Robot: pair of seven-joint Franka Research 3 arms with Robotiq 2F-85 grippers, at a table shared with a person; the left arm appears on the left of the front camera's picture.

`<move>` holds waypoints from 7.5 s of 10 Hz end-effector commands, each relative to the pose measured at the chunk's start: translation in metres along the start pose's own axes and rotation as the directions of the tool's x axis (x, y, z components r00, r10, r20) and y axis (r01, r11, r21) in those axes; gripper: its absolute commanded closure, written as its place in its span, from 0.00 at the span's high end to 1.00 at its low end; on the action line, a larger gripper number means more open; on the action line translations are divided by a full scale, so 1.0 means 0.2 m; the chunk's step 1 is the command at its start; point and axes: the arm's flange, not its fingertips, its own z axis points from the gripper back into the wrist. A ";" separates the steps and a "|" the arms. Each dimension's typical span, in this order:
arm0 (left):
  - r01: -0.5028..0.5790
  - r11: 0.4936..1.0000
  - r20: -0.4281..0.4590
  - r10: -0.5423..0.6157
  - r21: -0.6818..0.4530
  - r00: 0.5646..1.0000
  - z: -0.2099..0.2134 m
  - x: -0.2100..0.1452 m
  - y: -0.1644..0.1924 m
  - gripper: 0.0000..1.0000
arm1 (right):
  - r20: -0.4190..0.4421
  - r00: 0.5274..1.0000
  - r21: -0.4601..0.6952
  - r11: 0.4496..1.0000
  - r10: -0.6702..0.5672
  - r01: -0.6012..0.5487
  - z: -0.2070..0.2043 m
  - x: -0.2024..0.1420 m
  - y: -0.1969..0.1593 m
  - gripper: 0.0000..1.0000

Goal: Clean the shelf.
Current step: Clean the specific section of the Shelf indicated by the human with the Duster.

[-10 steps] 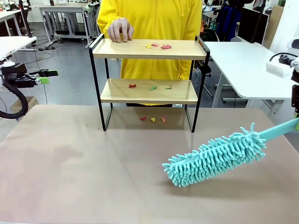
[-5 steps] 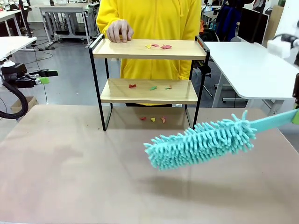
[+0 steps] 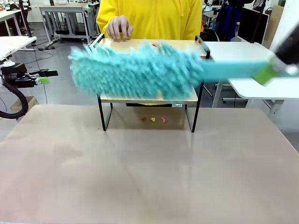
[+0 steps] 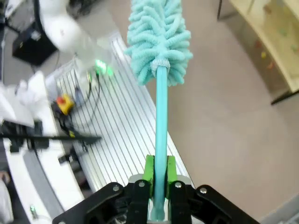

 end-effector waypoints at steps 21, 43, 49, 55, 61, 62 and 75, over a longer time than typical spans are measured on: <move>0.005 1.000 0.000 -0.005 -0.004 1.000 0.00 0.02 -0.01 1.00 | 0.479 0.593 -0.283 0.526 -0.647 0.802 -0.80 1.79 0.47 0.14; 0.005 1.000 0.000 -0.005 -0.004 1.000 0.00 0.02 -0.01 1.00 | 0.225 0.442 -0.300 0.369 -0.868 0.879 -0.83 1.05 -0.73 0.14; 0.005 1.000 0.000 -0.005 -0.004 1.000 0.00 0.02 -0.01 1.00 | 0.278 0.420 -0.286 0.343 -0.864 0.895 -0.44 0.69 -0.93 0.14; 0.005 1.000 0.000 -0.005 -0.004 1.000 0.00 0.02 -0.01 1.00 | 0.286 0.488 -0.198 0.448 -0.824 0.872 -0.24 0.77 -0.87 0.14; 0.005 1.000 0.000 -0.005 -0.004 1.000 0.00 0.02 -0.01 1.00 | 0.050 0.931 -0.085 0.927 -0.362 0.365 0.10 0.53 -0.72 0.14; 0.005 1.000 0.000 -0.005 -0.004 1.000 0.00 0.02 -0.01 1.00 | 0.006 0.971 -0.076 0.968 -0.240 0.240 0.09 0.46 -0.70 0.14; 0.005 1.000 0.000 -0.005 -0.004 1.000 0.00 0.02 -0.01 1.00 | -0.334 0.941 0.051 0.998 0.058 -0.043 -0.89 -0.29 -0.76 0.14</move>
